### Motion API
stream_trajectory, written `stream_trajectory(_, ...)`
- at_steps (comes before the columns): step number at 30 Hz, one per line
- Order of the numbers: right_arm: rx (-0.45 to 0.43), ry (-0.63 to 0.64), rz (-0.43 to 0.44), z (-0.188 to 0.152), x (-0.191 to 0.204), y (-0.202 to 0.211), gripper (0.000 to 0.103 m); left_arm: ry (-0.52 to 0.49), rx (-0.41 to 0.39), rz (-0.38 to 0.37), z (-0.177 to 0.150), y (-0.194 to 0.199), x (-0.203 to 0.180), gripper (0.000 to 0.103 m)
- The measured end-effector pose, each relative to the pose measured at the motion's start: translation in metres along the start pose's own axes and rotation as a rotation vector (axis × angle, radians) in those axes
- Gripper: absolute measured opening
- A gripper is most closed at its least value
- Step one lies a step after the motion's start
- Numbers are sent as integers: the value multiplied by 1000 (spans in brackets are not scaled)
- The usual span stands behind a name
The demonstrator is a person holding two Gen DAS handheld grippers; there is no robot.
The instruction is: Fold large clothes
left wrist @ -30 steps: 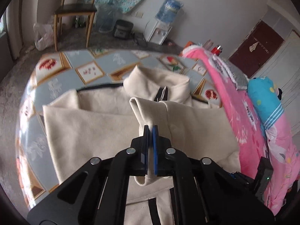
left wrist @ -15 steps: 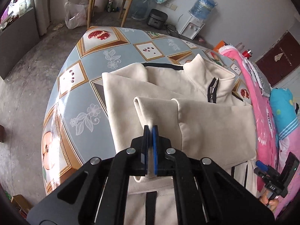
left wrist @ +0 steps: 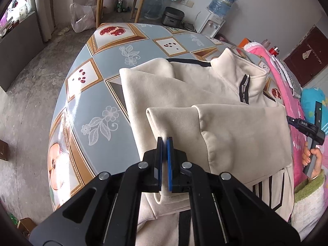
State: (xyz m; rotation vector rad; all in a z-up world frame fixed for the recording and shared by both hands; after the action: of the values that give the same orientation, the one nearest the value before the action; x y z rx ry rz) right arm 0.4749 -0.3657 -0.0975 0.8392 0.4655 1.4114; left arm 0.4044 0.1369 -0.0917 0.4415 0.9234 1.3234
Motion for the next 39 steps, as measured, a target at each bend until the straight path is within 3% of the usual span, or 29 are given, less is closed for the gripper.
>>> stream_trajectory(1, -27, -2, 7, 3, 1, 3, 4, -3, -8, -9, 0, 3, -1, 4)
stream_trajectory(3, -112, -18, 31, 12, 3, 21, 4, -18, -36, -34, 4, 15, -6, 4)
stream_trajectory(5, -165, -21, -13, 14, -4, 31, 2, -28, -43, -35, 5, 19, -7, 4)
stream_trajectory(10, -119, -108, -89, 10, -47, 10, 2, -49, 10, 20, -4, -12, 6, 4)
stream_trajectory(15, -154, -96, -26, 9, -40, 37, 2, -26, 4, 4, -6, -11, 11, 6)
stream_trajectory(18, -174, -13, 29, 5, -15, 65, 6, -45, -52, 60, 3, 7, 16, 8)
stream_trajectory(20, -174, 44, 72, 0, 7, 80, 21, -63, -106, 67, 13, 24, 14, 8)
stream_trajectory(23, -150, 141, 165, -13, 49, 88, 38, -109, -144, 25, 21, 36, -6, 8)
stream_trajectory(25, -107, 187, 207, -25, 71, 82, 39, -163, -121, -4, 18, 30, -27, 8)
stream_trajectory(28, -37, 274, 198, -50, 91, 56, 39, -218, -44, 5, 3, 5, -45, 8)
stream_trajectory(31, 20, 343, 94, -74, 80, 28, 39, -204, -2, 65, -14, -17, -32, 8)
stream_trajectory(33, 20, 306, 114, -76, 67, 24, 41, -168, -8, 61, -20, -22, -19, 7)
stream_trajectory(35, 34, 263, 111, -73, 58, 28, 35, -145, -7, 49, -21, -17, -12, 5)
stream_trajectory(37, 31, 250, 73, -71, 53, 38, 35, -148, -10, 66, -20, -9, -9, 5)
stream_trajectory(39, 18, 242, 100, -75, 58, 56, 36, -172, -19, 57, -22, 3, -13, 5)
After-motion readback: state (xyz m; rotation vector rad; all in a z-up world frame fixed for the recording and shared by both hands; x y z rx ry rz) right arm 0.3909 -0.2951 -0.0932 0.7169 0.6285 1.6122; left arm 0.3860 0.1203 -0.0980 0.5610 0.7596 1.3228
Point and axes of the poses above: each gripper's, at about its wrist camera, not at the fingertips, and y roughly against the way its jaws point, x to its left, z to its top, the point moved 7 cm from there along -y, roughly the way its jaws point, and after that the axes turned 12 degrees about -x, right-handed, at the moved point
